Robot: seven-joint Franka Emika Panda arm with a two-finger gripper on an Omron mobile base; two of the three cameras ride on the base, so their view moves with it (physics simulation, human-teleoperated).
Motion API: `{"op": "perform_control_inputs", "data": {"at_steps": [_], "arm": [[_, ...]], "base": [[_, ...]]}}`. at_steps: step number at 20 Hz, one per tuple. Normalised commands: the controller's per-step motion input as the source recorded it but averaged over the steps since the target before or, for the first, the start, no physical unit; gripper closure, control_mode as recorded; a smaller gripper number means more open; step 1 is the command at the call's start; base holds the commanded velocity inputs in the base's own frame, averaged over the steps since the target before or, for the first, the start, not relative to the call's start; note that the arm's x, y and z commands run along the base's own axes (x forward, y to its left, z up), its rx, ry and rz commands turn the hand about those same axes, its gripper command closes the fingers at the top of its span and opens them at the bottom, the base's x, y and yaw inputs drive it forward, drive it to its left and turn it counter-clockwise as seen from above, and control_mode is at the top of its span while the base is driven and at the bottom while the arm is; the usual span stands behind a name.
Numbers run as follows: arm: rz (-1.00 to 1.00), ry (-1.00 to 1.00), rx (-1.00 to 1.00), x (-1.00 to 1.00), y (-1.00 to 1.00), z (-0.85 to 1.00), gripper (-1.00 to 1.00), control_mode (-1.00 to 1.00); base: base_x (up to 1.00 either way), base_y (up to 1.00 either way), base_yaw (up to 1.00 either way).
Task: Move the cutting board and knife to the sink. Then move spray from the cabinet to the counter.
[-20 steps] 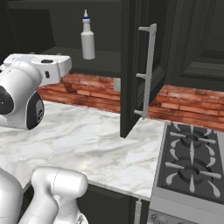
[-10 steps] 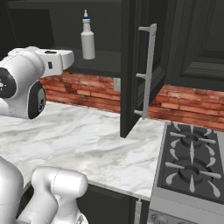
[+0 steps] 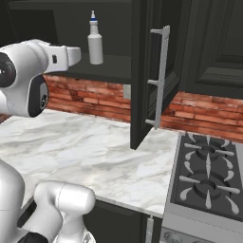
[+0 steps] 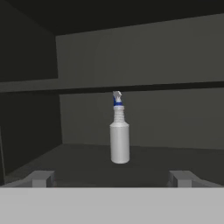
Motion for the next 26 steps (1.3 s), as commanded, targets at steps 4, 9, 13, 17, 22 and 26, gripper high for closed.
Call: {"op": "perform_control_inputs", "data": {"at_steps": [4,9,13,17,22,26], "arm": [[0.00,0.00,0.00,0.01,0.00,0.00,-1.00,-1.00],[0.00,0.00,0.00,0.00,0.00,0.00,-1.00,-1.00],[0.00,0.00,0.00,0.24,0.00,0.00,-1.00,-1.00],[0.00,0.00,0.00,0.28,0.00,0.00,-1.00,-1.00],[0.00,0.00,0.00,0.15,0.00,-0.01,-1.00,-1.00],[0.00,0.00,0.00,0.12,0.00,-0.10,-1.00,-1.00]], "base": [[0.00,0.00,0.00],[0.00,0.00,0.00],[0.00,0.00,0.00],[0.00,0.00,0.00],[0.00,0.00,0.00],[0.00,0.00,0.00]]}}
